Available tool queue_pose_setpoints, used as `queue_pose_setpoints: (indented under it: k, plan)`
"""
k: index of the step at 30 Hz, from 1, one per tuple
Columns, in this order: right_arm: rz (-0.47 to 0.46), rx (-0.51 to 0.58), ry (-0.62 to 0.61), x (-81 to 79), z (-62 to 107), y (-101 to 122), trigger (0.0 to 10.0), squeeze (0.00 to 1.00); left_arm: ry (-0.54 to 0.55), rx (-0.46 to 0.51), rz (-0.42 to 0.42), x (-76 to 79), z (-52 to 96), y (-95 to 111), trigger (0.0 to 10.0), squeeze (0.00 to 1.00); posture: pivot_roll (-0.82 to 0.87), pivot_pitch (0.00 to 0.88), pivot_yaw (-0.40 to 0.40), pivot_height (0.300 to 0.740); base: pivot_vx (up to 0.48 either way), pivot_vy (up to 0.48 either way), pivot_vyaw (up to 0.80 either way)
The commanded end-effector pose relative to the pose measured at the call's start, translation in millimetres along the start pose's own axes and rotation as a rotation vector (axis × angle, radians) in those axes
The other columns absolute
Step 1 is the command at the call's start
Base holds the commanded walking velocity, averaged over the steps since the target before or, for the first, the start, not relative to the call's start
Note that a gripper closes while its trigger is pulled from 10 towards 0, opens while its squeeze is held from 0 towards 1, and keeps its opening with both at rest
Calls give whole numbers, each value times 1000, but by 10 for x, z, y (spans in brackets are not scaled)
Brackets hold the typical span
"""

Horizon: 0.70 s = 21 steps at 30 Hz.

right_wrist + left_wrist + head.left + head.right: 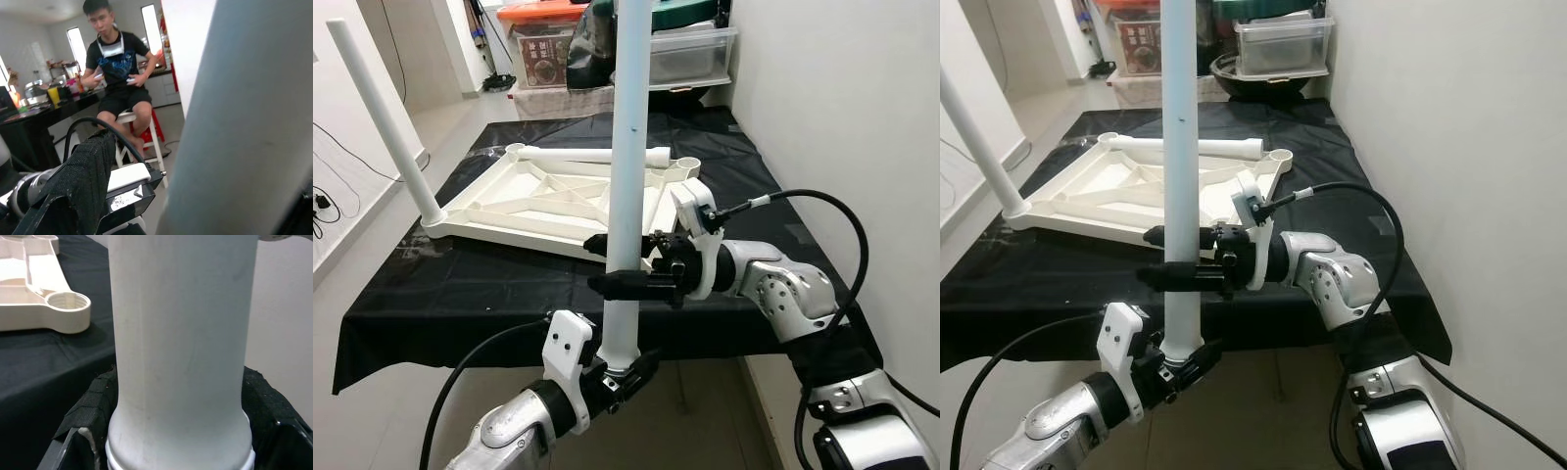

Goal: Building children table

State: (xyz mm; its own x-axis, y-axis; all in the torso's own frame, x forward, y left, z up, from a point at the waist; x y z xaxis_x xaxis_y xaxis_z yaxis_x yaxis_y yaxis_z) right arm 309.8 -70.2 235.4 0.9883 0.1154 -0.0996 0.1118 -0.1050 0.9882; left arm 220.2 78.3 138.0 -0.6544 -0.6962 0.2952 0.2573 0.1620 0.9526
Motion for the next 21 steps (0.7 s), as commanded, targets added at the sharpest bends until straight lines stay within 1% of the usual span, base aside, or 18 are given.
queue_pose_setpoints:
  k: [1,13,18,21]
  plan:
    - [-1,-21,23,-13,-52,-21,10000,0,-12,-12,8,17,11,-16,10000,0,-31,37,54,740,0,0,0]
    - [-15,-29,31,25,-93,-16,10000,0,-21,-34,5,32,21,-53,10000,0,-30,36,54,740,0,0,0]
    - [-52,-21,51,24,-108,-11,10000,0,-33,-47,4,59,20,-76,10000,0,-34,28,56,740,0,0,0]
    - [-58,-20,55,20,-111,-14,10000,0,-34,-48,5,62,20,-81,10000,0,-34,28,56,740,0,0,0]
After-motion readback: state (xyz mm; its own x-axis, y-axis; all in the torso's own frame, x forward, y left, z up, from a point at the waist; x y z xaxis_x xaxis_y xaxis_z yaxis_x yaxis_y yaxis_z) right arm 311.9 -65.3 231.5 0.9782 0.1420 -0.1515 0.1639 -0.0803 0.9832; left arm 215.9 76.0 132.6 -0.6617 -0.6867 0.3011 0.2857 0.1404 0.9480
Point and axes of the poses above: a point about 5 cm out from each wrist's last joint towards the gripper, its own z axis pointing back from the gripper into the wrist, its own y axis along the axis of the wrist's last joint, x = y × z, the point moved 1 cm from there along -z, pointing out of the wrist towards the gripper, and after that the axes turned 4 degrees about z, right-handed, at the moved point
